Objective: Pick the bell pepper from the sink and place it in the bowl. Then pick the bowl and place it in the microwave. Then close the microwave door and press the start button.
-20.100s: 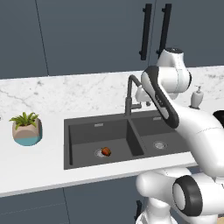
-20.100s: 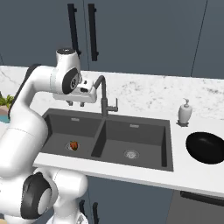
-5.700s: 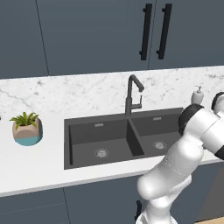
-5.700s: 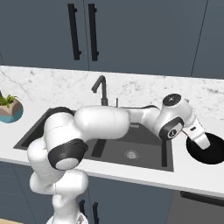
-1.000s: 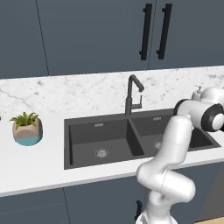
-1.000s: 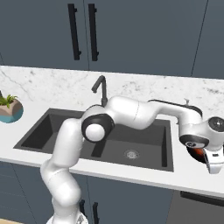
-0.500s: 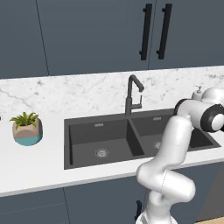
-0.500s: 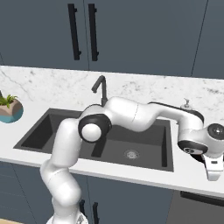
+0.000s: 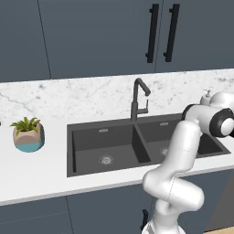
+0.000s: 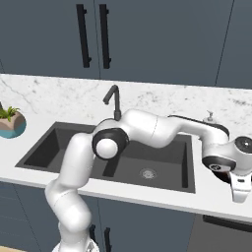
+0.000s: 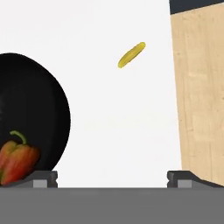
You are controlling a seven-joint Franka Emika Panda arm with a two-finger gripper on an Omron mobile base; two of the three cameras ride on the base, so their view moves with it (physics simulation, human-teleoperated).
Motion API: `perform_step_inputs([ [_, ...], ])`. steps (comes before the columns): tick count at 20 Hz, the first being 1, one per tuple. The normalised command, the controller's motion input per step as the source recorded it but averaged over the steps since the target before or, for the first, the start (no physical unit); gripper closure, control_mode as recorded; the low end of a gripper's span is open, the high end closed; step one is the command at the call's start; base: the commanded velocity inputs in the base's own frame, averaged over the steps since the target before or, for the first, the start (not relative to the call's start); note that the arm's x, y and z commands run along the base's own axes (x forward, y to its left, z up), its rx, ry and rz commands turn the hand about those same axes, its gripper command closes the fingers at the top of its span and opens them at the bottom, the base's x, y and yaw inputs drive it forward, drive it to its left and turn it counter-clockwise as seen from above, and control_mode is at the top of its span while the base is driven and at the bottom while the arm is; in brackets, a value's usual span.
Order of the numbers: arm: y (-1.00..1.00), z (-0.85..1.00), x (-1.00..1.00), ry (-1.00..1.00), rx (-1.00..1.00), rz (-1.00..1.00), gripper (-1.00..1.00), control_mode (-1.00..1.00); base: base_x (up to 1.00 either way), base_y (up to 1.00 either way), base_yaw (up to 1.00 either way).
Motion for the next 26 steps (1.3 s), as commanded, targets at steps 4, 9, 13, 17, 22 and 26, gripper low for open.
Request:
perform_step_inputs([
  [4,0.0,0.0,0.28,0.0,0.07,-0.01,-1.0,-1.0,0.0,0.0,0.0],
  [9,0.0,-0.03,0.27,0.0,0.08,0.0,-1.0,-1.0,0.0,0.0,0.0],
  [13,0.0,-0.16,0.12,0.0,0.08,0.0,-1.0,-1.0,0.0,0.0,0.0],
  [17,0.0,-0.25,0.13,0.0,0.07,0.0,-1.0,-1.0,0.0,0.0,0.0],
  [22,0.0,-0.23,0.2,0.0,0.04,0.0,-1.0,-1.0,0.0,0.0,0.0],
  [26,-0.01,-0.15,0.21,0.0,0.03,0.0,-1.0,-1.0,0.0,0.0,0.0],
])
